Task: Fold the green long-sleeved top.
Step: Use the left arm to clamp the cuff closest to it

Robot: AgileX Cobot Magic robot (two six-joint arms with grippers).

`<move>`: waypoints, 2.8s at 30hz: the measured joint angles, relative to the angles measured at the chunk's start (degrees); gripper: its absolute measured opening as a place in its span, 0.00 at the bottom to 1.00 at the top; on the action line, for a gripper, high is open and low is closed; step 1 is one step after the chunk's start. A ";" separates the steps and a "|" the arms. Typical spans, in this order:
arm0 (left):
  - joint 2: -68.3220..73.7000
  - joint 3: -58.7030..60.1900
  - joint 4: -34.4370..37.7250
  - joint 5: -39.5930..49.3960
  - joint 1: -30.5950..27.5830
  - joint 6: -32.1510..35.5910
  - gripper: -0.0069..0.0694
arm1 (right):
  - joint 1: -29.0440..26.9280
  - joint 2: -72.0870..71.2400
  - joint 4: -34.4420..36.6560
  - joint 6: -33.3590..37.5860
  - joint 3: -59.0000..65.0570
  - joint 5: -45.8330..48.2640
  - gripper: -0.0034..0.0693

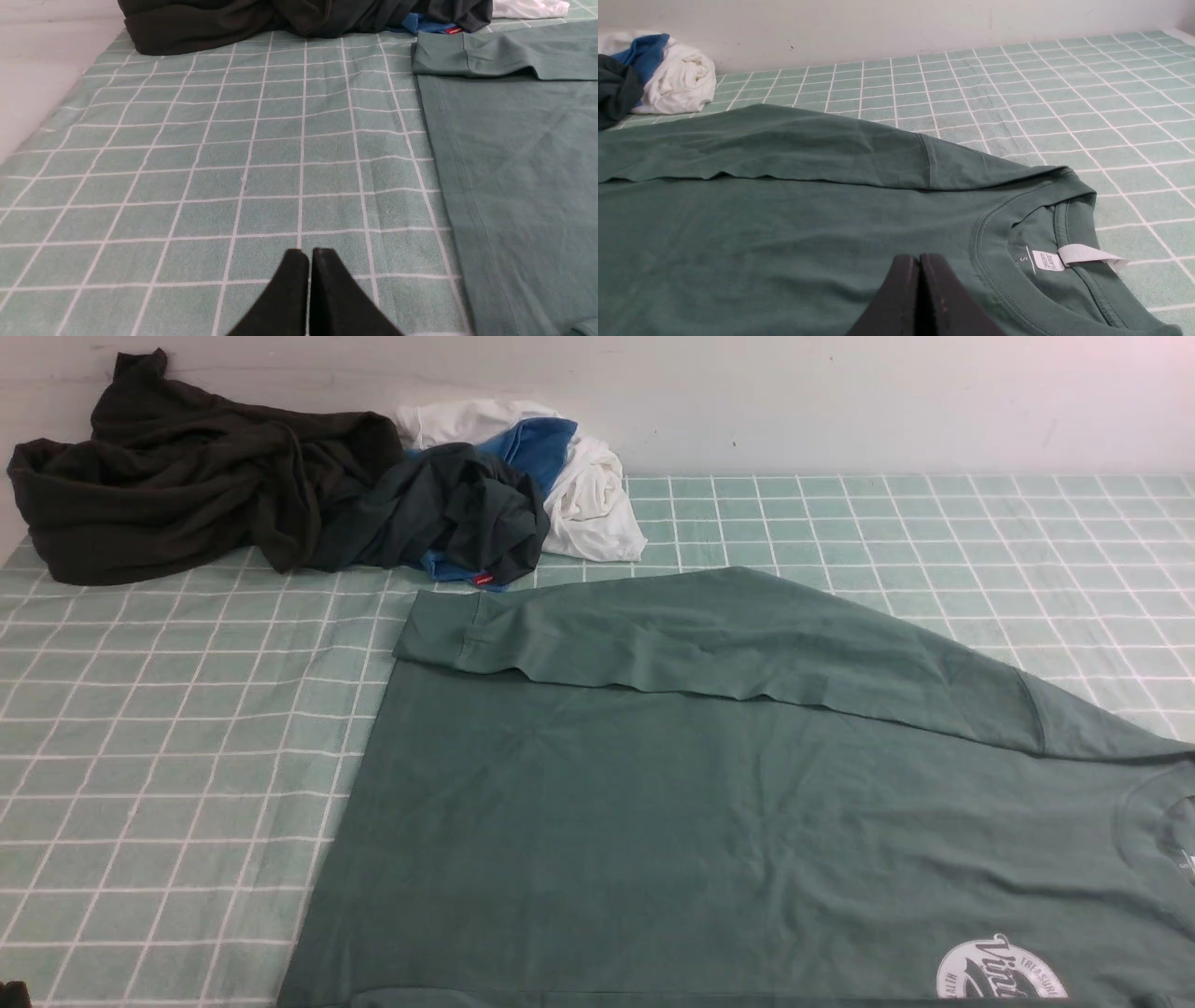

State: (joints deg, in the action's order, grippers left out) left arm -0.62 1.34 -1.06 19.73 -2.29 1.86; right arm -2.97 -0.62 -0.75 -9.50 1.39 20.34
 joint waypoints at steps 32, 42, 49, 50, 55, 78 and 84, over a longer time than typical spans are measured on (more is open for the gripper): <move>0.00 0.00 0.00 0.00 0.00 0.00 0.09 | 0.00 0.00 -0.06 0.00 0.00 0.00 0.03; 0.00 0.00 0.00 0.00 0.00 0.00 0.09 | 0.00 0.00 -0.01 -0.41 0.00 0.00 0.03; 0.00 0.00 -0.20 0.00 0.00 0.11 0.09 | 0.00 0.00 -0.01 -0.58 0.00 0.00 0.03; 0.00 0.00 -0.82 0.00 0.00 0.43 0.09 | 0.00 0.00 -0.01 -0.58 0.00 0.00 0.03; 0.00 0.13 -9.34 0.31 0.00 1.95 0.09 | 0.00 0.00 -0.01 -0.58 0.00 0.00 0.03; 0.00 0.34 -13.54 -7.84 0.00 0.00 0.09 | 0.00 0.00 -0.01 -0.58 0.00 0.00 0.03; 0.00 0.34 -5.12 -10.97 0.00 -8.48 0.09 | 0.00 0.00 0.12 -0.58 0.00 0.00 0.03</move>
State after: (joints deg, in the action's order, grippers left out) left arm -0.62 1.68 -6.18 8.76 -2.29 -6.63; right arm -2.97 -0.62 -0.63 -10.08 1.39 20.34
